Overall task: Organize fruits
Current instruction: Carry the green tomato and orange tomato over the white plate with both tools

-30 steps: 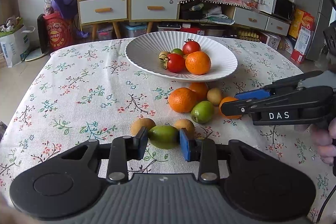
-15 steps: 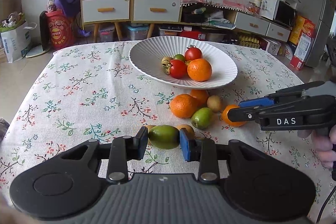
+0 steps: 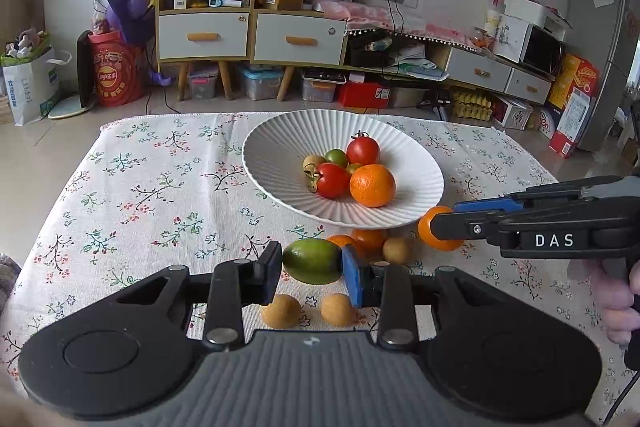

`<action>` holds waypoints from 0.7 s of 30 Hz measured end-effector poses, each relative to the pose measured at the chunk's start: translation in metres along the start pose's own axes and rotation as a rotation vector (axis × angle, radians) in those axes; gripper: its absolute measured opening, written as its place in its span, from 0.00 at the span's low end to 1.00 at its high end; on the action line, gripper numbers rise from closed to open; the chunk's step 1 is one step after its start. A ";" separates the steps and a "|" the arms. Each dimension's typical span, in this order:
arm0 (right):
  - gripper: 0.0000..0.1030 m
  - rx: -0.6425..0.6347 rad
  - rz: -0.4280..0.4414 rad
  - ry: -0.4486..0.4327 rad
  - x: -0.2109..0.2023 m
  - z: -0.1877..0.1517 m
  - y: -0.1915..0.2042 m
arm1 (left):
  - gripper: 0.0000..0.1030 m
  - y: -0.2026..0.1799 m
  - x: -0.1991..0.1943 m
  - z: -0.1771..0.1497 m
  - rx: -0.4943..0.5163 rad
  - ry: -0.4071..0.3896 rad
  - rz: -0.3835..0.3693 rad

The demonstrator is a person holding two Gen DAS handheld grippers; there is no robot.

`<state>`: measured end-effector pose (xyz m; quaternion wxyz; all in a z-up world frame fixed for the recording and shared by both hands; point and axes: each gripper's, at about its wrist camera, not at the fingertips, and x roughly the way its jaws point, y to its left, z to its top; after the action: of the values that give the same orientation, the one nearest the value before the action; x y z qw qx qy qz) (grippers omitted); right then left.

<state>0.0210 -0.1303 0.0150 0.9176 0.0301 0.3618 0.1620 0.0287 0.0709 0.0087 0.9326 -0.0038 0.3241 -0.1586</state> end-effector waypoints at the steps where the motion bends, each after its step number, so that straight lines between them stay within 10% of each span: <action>1: 0.26 0.004 -0.001 -0.005 0.000 0.003 -0.001 | 0.23 -0.001 0.001 0.002 -0.002 0.000 0.000; 21: 0.25 0.169 -0.109 -0.051 0.022 0.036 -0.042 | 0.23 -0.023 0.051 0.052 -0.049 0.015 0.054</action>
<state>0.0721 -0.1608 0.0203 0.9282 0.0918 0.3517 0.0798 0.0912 0.0294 0.0218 0.9338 -0.0167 0.3348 -0.1252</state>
